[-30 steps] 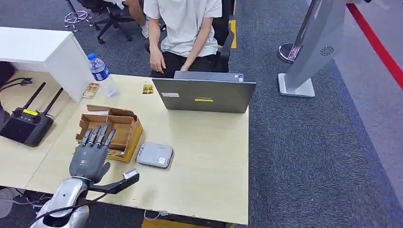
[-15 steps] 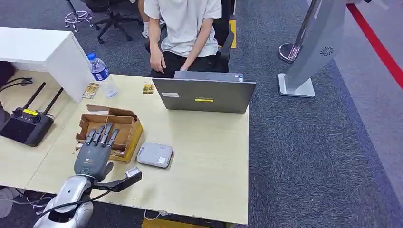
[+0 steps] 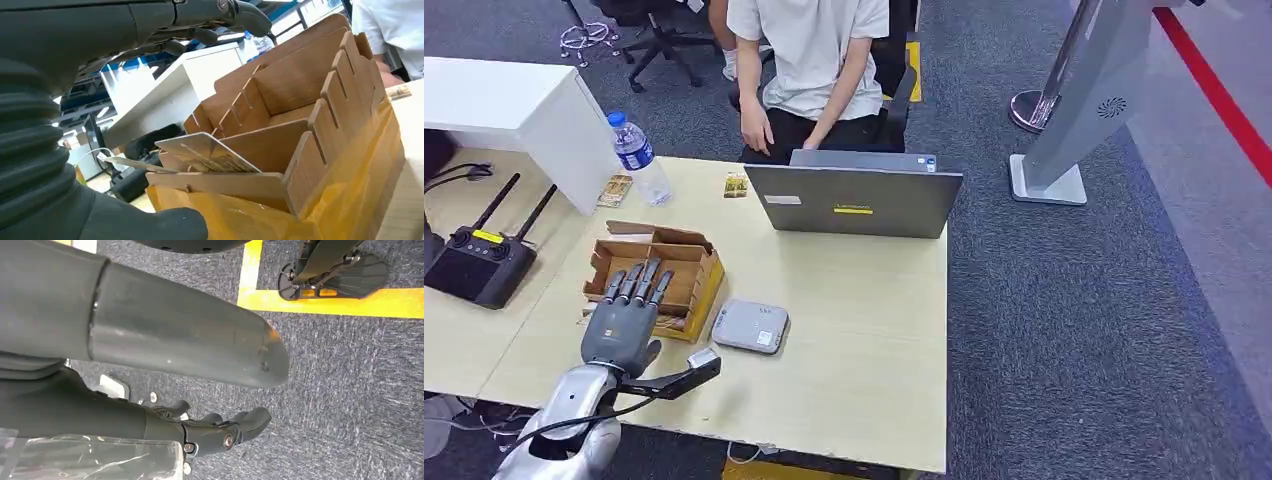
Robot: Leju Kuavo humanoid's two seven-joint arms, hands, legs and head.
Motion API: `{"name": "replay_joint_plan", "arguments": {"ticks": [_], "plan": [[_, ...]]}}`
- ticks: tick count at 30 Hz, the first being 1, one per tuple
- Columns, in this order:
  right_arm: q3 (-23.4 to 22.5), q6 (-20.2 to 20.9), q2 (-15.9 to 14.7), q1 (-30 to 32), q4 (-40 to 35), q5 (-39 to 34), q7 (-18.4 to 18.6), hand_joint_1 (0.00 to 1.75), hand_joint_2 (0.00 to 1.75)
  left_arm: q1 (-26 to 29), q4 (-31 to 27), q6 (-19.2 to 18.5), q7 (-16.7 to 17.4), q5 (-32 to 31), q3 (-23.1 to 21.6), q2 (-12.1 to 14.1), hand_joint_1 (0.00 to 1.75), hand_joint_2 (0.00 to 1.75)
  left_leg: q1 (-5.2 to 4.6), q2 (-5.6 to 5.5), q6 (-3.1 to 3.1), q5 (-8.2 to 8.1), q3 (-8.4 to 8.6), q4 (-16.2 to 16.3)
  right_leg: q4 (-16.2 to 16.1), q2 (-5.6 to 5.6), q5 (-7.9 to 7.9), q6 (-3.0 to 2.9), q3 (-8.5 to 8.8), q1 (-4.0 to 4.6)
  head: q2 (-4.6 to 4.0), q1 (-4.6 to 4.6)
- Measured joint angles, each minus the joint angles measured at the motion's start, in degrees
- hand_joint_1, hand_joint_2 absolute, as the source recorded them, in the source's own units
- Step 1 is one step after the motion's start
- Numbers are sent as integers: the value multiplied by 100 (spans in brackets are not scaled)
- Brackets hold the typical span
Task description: Pass the card to the sensor for recognition and then transmit it.
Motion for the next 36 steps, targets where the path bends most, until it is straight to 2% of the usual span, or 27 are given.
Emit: {"name": "replay_joint_plan", "arguments": {"ticks": [8, 9, 15, 22, 36], "plan": [[0, 0, 0, 0, 0, 0, 0, 0, 0, -5, 5, 0, 0, 2, 2, 0, 0, 175, 0, 0, 0, 0, 0, 0, 0, 0, 0, 0, 0, 0, 0, 0], [0, 0, 0, 0, 0, 2, 0, 0, 0, -5, 5, 0, 0, 2, 2, 0, 175, 175, 0, 0, 0, 0, 0, 0, 0, 0, 0, 0, 0, 0, 0, 0], [0, 0, 0, 0, 0, 35, 0, 0, 0, -1, 4, -92, -6, 131, 7, 7, 175, 175, 0, 0, 0, 0, 0, 0, 0, 0, 0, 0, 0, 0, 0, -2], [0, 2, 0, 0, 0, 118, 0, 0, 0, 17, 9, -184, -199, 407, 61, 15, 175, 175, 0, 0, 0, 0, -1, 0, 0, 0, 0, 0, 0, 0, 0, -2], [0, 9, 0, 0, 0, 166, -2, 0, 0, 55, 33, -116, -361, 640, 155, 57, 175, 175, 0, -1, 0, 0, 0, 0, 1, -1, 0, 0, 2, 0, 0, 0]]}}
